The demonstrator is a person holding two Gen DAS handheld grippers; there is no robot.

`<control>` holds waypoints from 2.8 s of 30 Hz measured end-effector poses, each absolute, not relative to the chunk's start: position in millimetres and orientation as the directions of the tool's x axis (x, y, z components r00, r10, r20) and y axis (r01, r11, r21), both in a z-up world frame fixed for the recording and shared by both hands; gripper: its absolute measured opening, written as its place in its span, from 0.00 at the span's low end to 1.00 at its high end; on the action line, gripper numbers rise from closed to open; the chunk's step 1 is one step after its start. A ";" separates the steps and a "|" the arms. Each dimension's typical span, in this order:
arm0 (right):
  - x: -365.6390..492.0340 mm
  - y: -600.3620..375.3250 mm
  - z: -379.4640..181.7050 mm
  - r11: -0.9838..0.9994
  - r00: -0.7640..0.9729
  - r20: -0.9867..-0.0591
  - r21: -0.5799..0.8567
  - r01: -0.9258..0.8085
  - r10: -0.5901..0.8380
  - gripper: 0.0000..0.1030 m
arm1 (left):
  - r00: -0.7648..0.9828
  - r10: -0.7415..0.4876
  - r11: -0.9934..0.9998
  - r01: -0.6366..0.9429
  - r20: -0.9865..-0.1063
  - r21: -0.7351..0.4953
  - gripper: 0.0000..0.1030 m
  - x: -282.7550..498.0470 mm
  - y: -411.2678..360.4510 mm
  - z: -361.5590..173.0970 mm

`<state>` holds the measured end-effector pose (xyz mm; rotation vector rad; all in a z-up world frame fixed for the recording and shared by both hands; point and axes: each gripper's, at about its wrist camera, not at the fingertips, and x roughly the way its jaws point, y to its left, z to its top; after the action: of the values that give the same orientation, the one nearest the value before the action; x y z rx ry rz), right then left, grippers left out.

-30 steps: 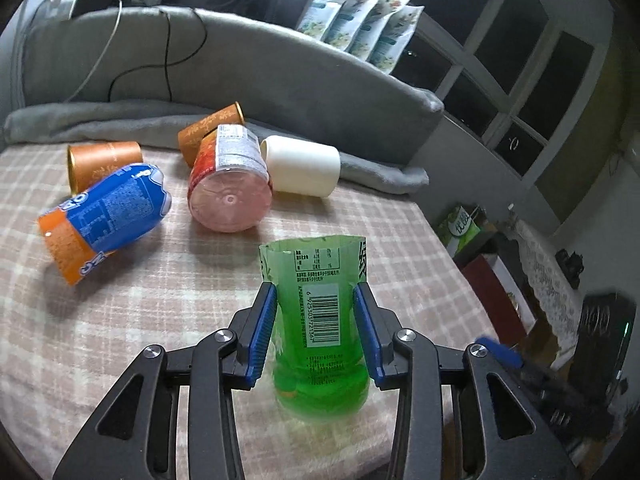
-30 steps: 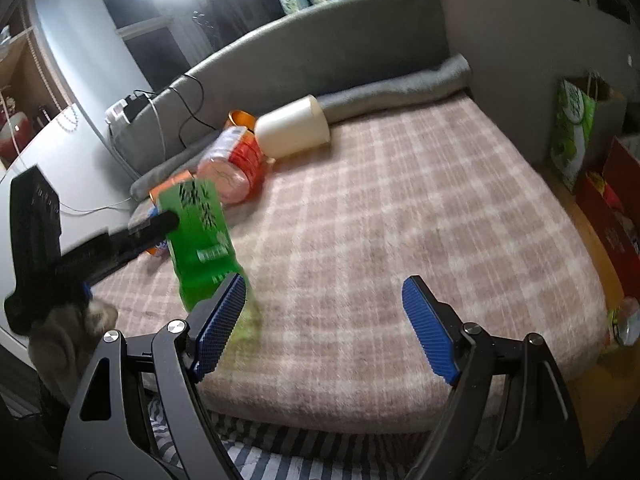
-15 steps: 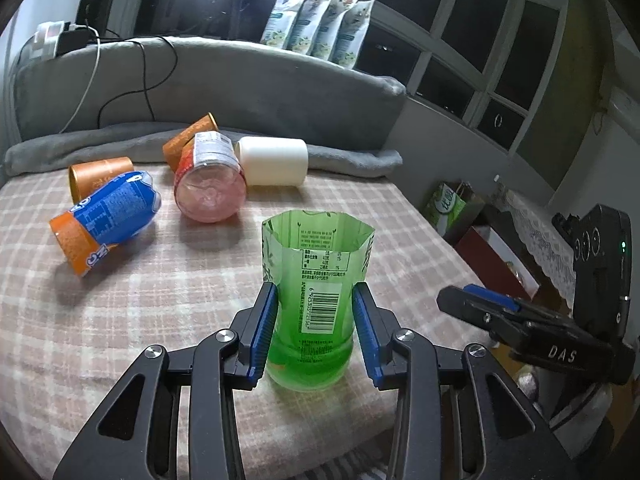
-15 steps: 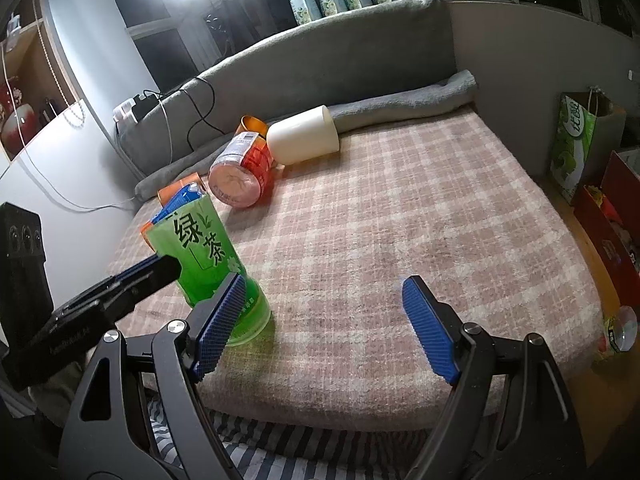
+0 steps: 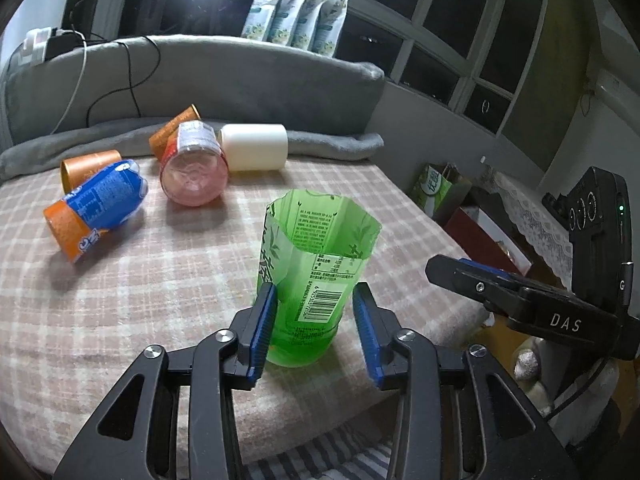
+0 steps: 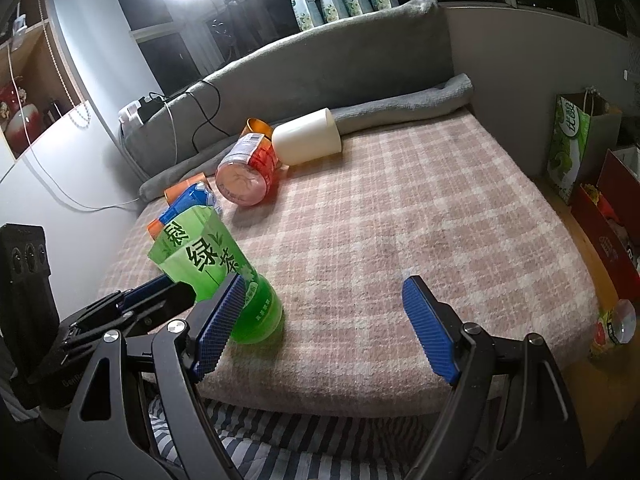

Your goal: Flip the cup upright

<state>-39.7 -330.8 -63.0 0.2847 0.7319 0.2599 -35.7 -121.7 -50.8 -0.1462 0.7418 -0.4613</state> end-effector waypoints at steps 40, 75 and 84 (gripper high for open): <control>-101.3 -310.6 -3.9 0.992 0.943 -0.314 0.100 -0.082 0.109 1.00 | 0.941 -0.057 0.998 0.040 -0.333 -0.056 0.82 -102.1 -47.6 22.6; -97.1 -317.4 -12.7 0.991 0.934 -0.340 0.113 -0.071 0.106 1.00 | 0.927 -0.047 0.998 0.027 -0.371 -0.058 0.86 -96.7 -46.5 15.2; -96.9 -317.7 -15.3 0.991 0.932 -0.347 0.112 -0.069 0.104 1.00 | 0.927 -0.047 0.998 0.027 -0.372 -0.058 0.86 -96.6 -46.3 15.1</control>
<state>-96.9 -317.7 -15.3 0.0990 0.3603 0.0887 -96.6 -46.3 15.1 -0.0521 0.3820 -0.0382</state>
